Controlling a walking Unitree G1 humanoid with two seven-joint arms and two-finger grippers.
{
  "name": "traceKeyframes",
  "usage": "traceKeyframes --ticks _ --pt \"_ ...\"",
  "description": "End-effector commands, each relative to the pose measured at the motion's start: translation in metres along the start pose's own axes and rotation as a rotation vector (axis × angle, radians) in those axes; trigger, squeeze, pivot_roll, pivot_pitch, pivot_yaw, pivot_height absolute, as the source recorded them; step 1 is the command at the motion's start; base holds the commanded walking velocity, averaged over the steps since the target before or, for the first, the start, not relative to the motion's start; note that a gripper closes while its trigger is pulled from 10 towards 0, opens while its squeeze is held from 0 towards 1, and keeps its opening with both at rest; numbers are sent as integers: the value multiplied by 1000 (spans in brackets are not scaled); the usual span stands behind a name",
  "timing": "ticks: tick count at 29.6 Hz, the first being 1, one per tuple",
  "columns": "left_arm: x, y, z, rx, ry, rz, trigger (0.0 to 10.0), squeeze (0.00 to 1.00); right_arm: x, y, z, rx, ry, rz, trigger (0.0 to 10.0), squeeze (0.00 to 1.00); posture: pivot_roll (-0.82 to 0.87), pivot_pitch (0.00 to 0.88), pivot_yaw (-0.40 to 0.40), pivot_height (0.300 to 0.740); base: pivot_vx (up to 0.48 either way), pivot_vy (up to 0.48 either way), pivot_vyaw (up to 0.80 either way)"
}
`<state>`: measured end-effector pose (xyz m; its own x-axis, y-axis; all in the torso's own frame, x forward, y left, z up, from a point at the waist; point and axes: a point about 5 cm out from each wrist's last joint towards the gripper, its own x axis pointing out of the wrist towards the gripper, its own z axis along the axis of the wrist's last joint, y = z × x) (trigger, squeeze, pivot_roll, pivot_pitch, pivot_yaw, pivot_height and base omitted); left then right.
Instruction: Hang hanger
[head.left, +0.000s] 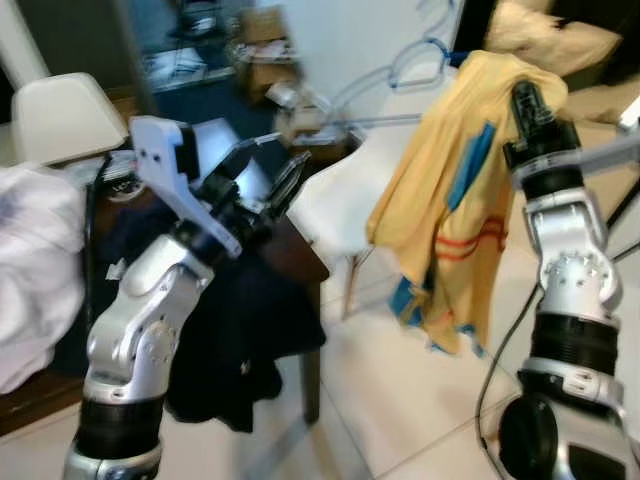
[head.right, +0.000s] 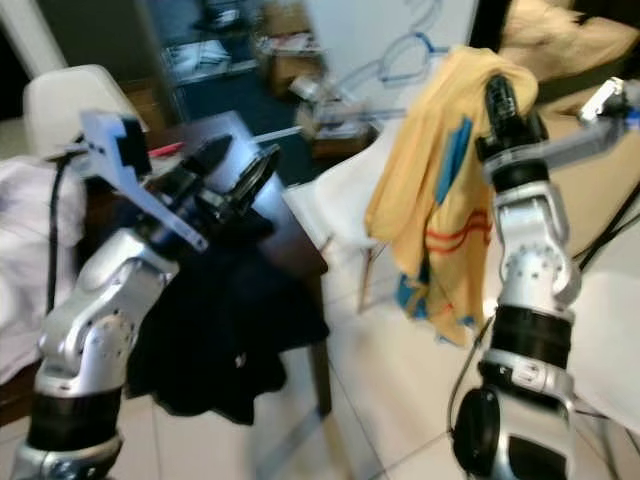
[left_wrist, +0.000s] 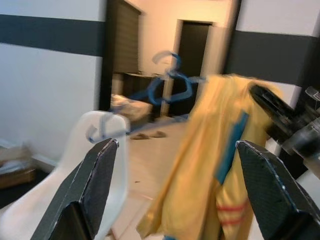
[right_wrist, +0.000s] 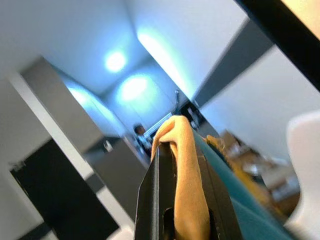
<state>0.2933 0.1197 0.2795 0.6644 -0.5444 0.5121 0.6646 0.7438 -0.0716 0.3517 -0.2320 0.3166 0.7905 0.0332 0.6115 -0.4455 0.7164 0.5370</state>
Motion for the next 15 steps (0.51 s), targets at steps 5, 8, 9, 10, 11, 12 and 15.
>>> traceKeyframes --ticks 5,8,9,10,11,12,15 --pt "-7 5 0 1 6 22 10000 0 12 39 -32 -38 85 174 10000 0 26 27 8 740 480 0 0" --pt "-11 7 -2 9 10 47 10000 0 15 51 -58 -39 158 205 10000 0 34 27 -3 740 480 0 0" --pt "-11 7 -2 9 10 47 10000 0 15 51 -58 -39 158 205 10000 0 34 27 -3 740 480 0 0" --pt "-12 8 -2 14 11 57 10000 0 16 53 -63 -38 175 214 10000 0 38 27 -9 740 480 0 0" --pt "-12 8 -2 14 11 57 10000 0 16 53 -63 -38 175 214 10000 0 38 27 -9 740 480 0 0" --pt "-13 10 -2 21 14 69 10000 0 16 57 -68 -40 191 229 10000 0 41 29 -12 740 480 0 800" --pt "-18 14 0 42 19 93 10000 0 14 64 -77 -30 209 261 10000 0 38 41 -19 740 480 0 800"
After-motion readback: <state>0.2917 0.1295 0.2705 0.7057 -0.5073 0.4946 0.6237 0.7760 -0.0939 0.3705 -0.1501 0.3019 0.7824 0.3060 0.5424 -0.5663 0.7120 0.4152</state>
